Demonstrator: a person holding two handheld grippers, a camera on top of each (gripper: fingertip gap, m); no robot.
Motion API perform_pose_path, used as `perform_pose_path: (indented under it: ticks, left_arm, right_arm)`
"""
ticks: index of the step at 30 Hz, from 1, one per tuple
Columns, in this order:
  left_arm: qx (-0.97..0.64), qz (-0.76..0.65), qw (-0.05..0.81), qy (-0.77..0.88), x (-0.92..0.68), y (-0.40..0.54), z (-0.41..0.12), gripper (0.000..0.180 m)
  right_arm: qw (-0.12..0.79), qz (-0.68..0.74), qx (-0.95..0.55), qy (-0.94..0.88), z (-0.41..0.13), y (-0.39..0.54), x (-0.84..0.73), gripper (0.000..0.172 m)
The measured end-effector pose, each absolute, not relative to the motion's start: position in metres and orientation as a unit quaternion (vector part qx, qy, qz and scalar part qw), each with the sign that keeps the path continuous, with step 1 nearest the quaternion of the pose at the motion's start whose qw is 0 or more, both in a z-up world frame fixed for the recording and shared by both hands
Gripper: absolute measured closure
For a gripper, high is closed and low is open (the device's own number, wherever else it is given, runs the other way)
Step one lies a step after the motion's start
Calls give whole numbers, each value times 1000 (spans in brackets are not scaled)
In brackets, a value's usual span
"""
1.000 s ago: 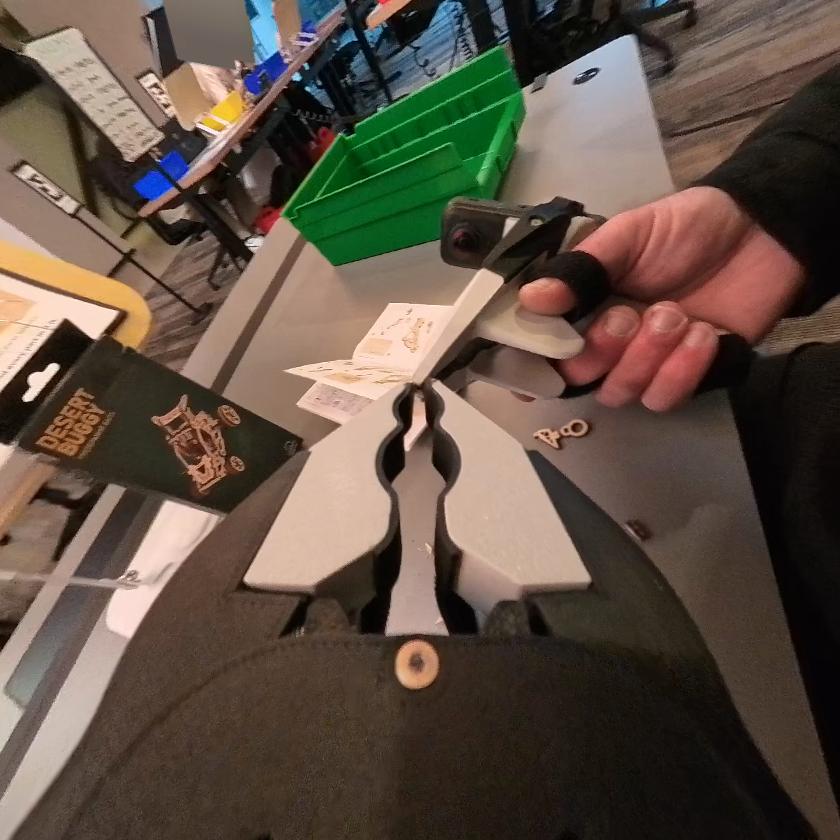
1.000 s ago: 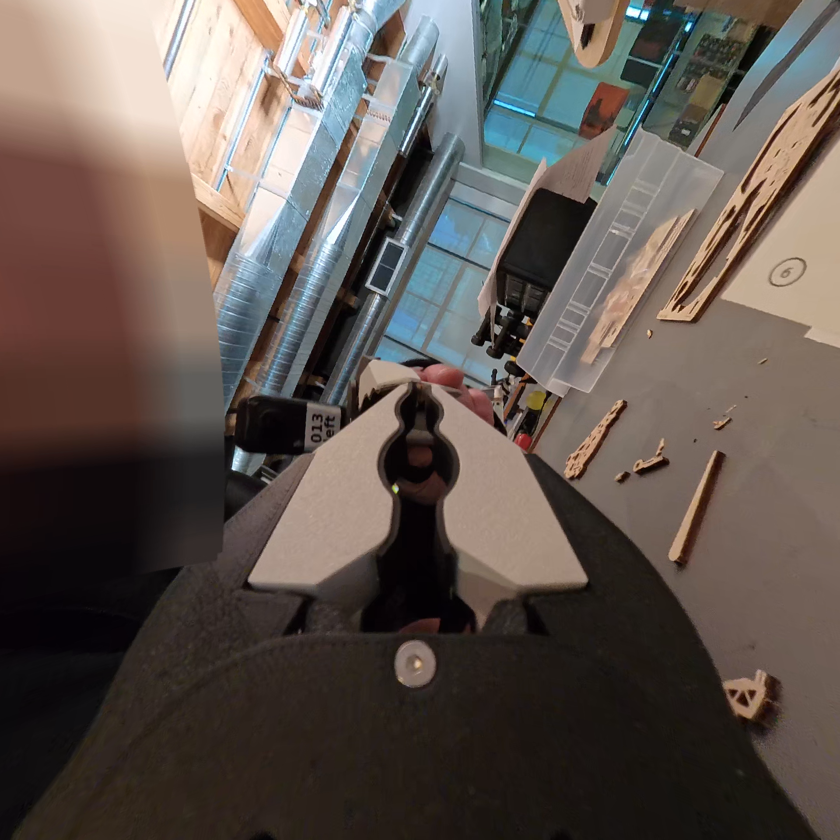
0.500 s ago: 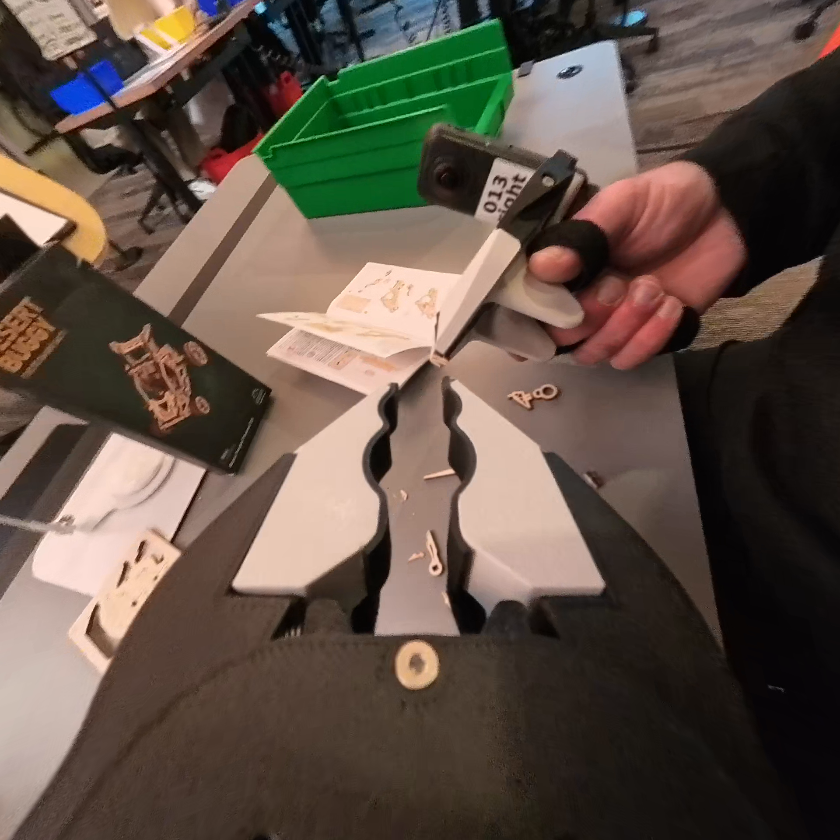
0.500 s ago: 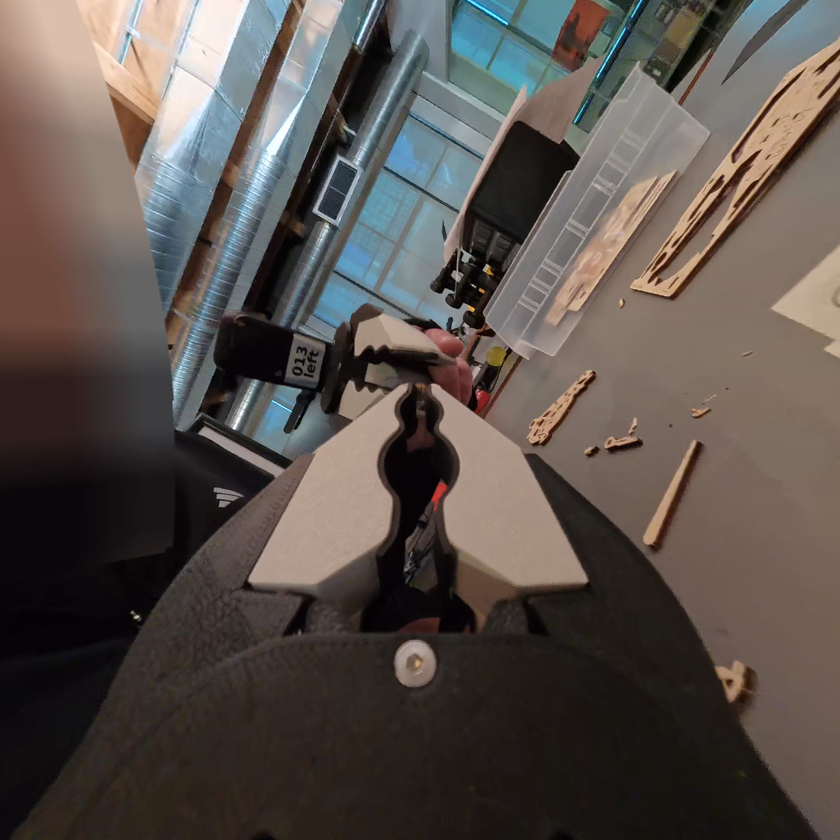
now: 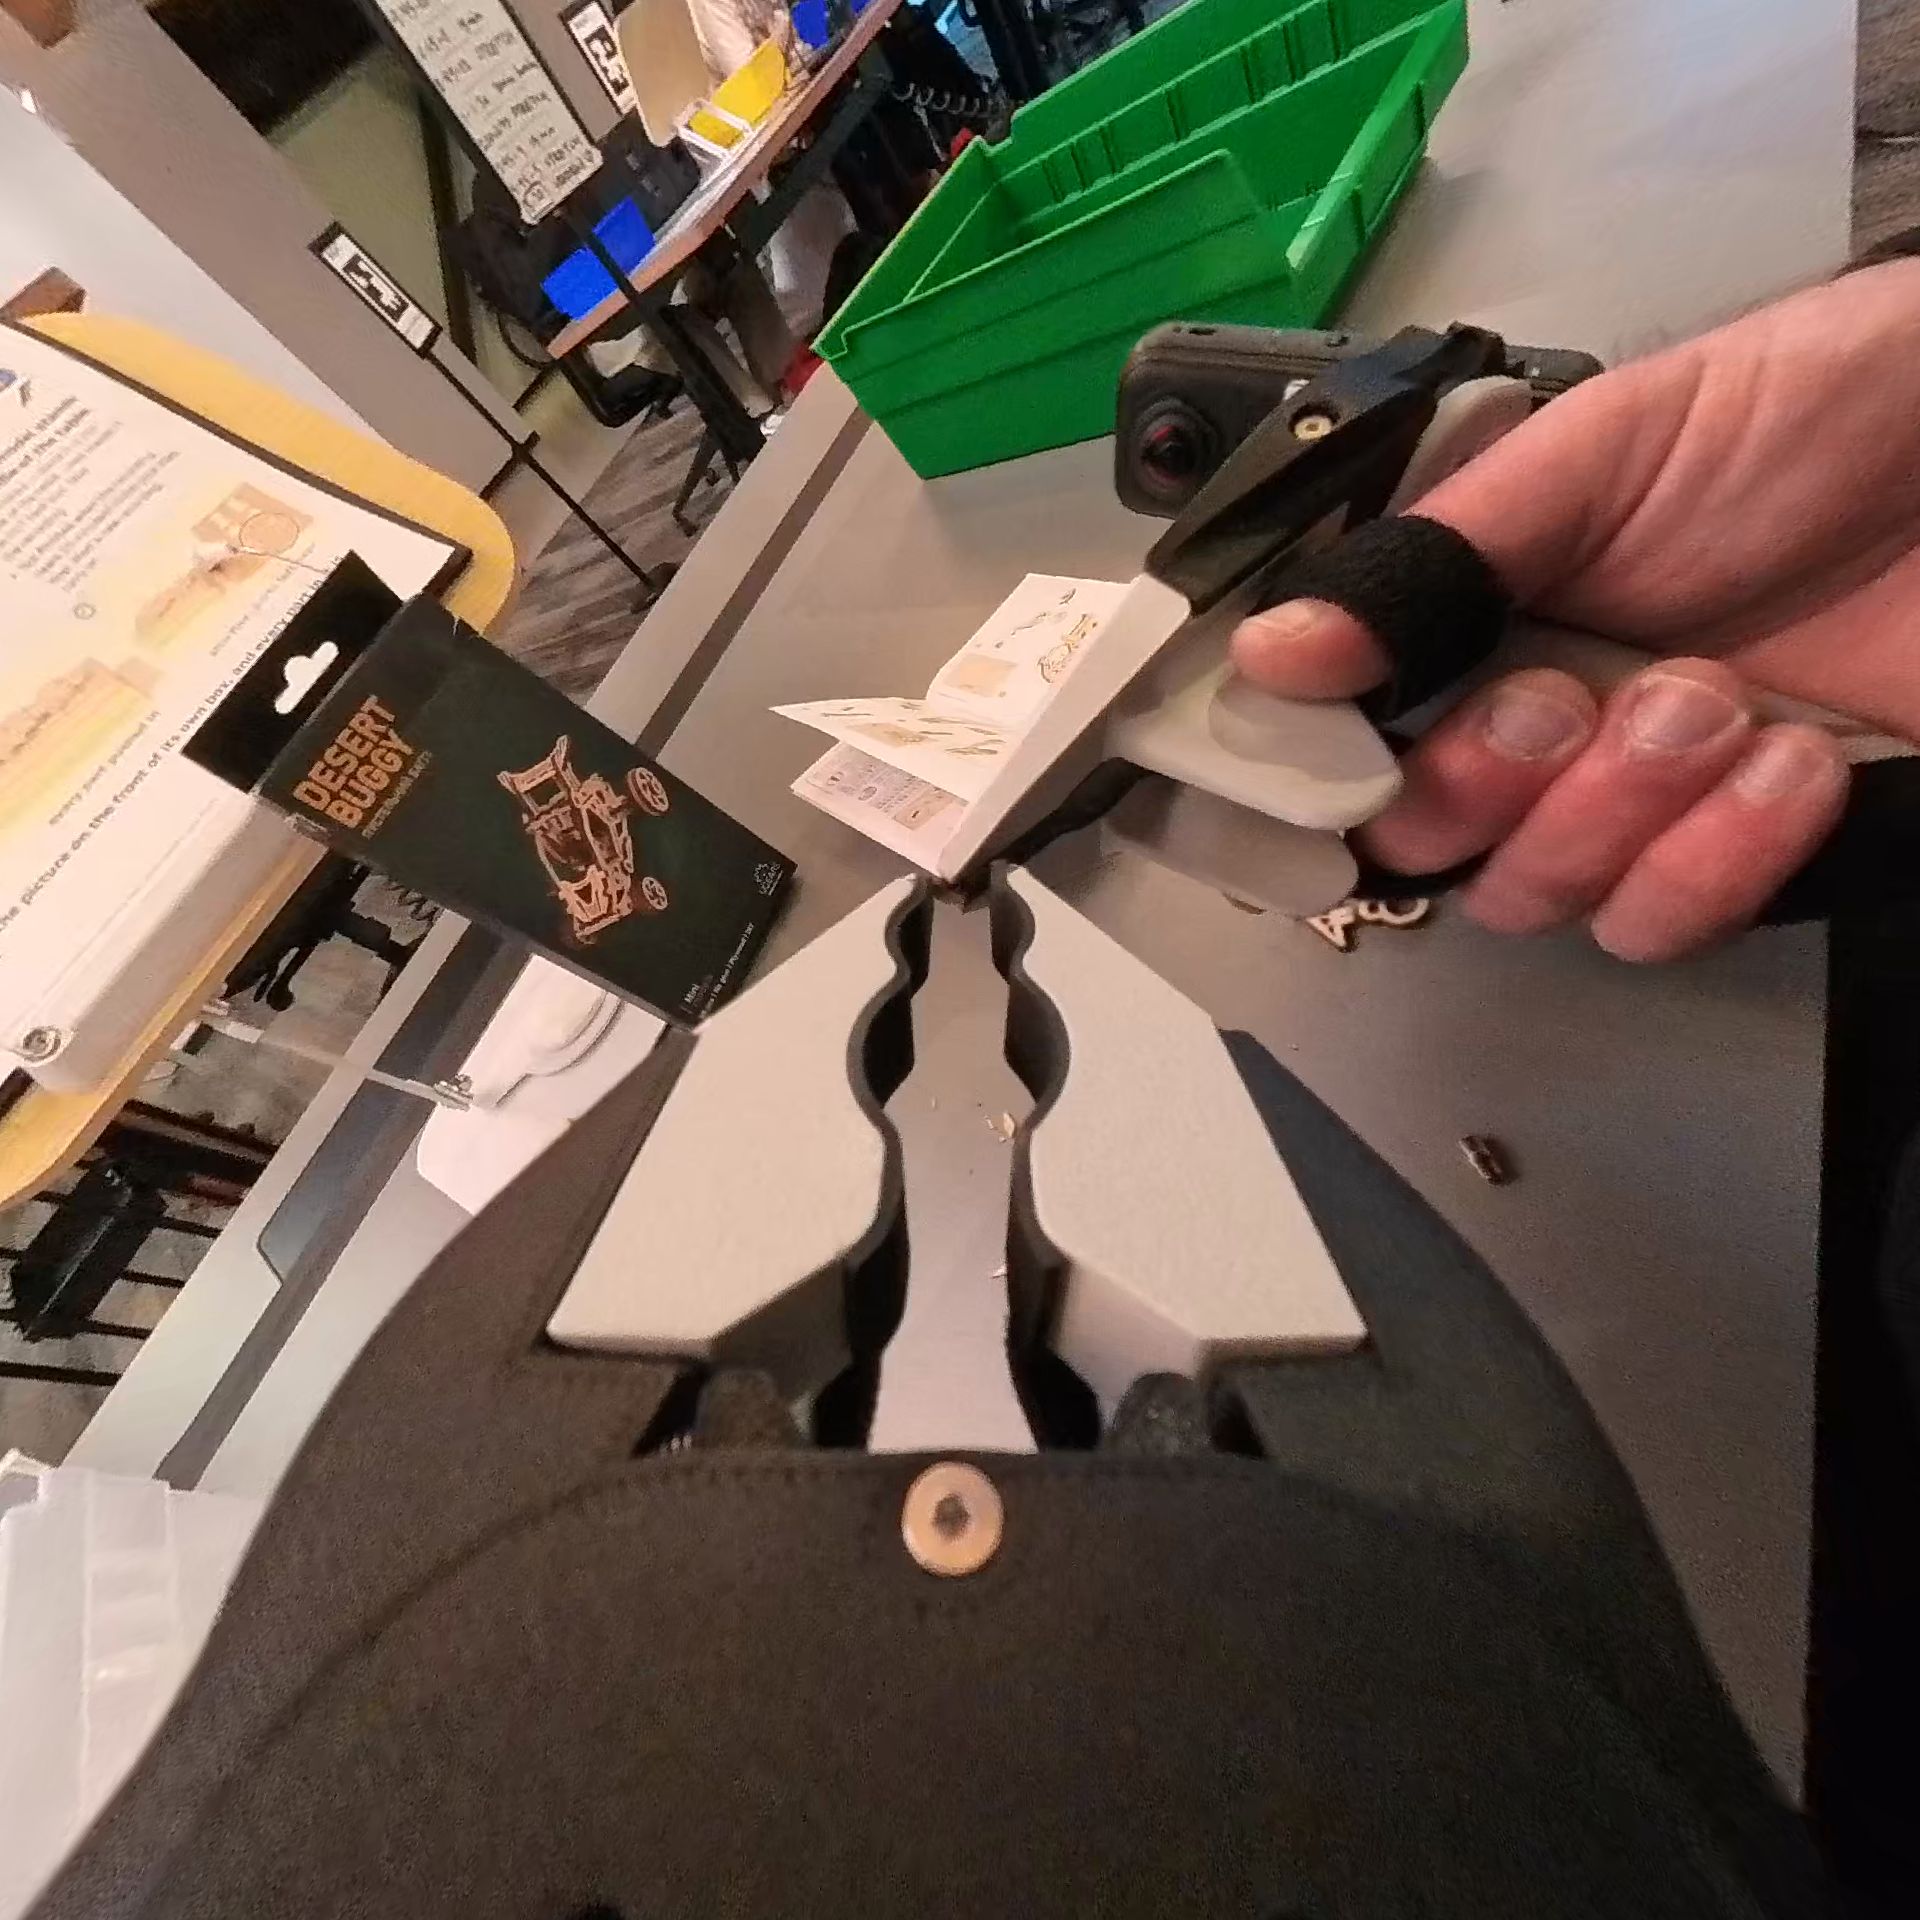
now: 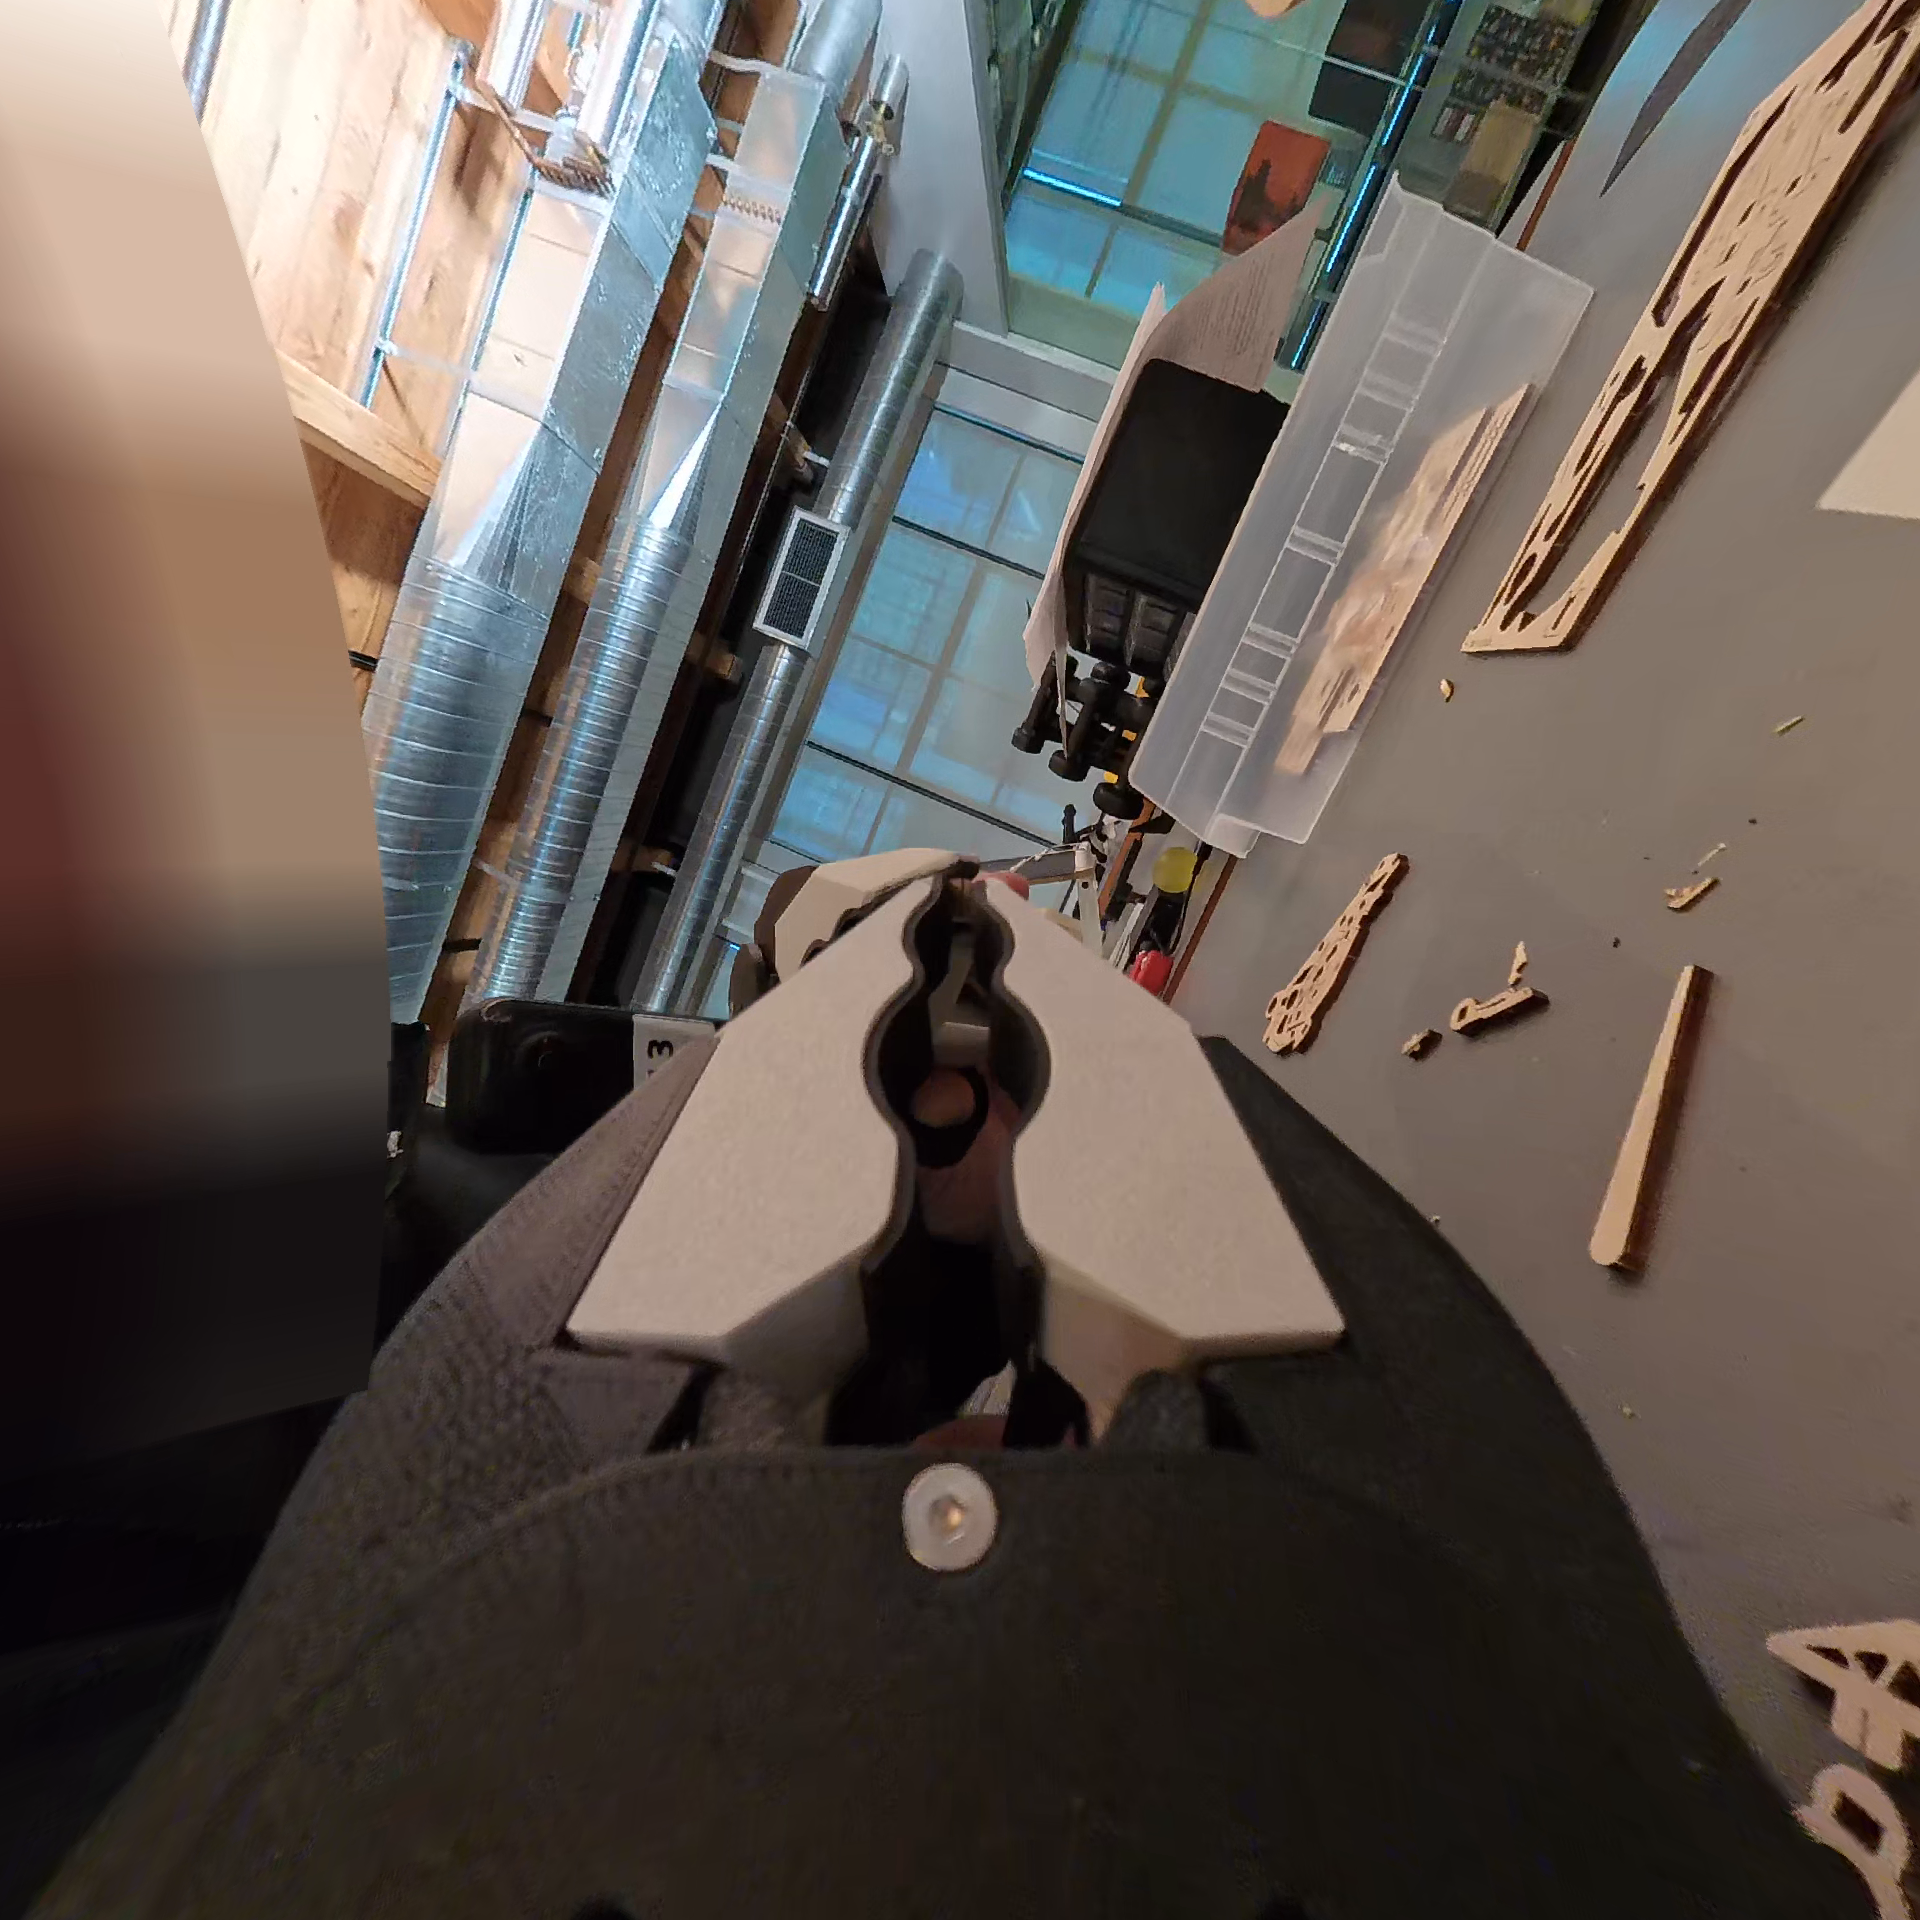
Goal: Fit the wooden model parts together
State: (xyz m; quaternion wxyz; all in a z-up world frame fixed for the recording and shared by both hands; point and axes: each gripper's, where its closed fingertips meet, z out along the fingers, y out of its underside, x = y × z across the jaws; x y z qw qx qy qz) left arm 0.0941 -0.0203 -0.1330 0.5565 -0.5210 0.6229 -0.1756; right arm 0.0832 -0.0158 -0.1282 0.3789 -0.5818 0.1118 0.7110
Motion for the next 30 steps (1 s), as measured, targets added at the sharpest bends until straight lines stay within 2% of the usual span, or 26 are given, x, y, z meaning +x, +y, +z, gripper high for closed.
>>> perform_pose_path:
  ticks: [9,19,30]
  left_arm:
    - [-513,-197,541,637,93,-22,-132,175]
    - [-459,-272,445,720,90,-38,-133,175]
    - [-401,-293,346,796,79,-55,-137,175]
  right_arm:
    - [376,716,-578,107,-127,-17,84,171]
    - [342,702,-624,9,-127,-29,80,170]
    - [274,695,-658,-97,-131,-47,69,171]
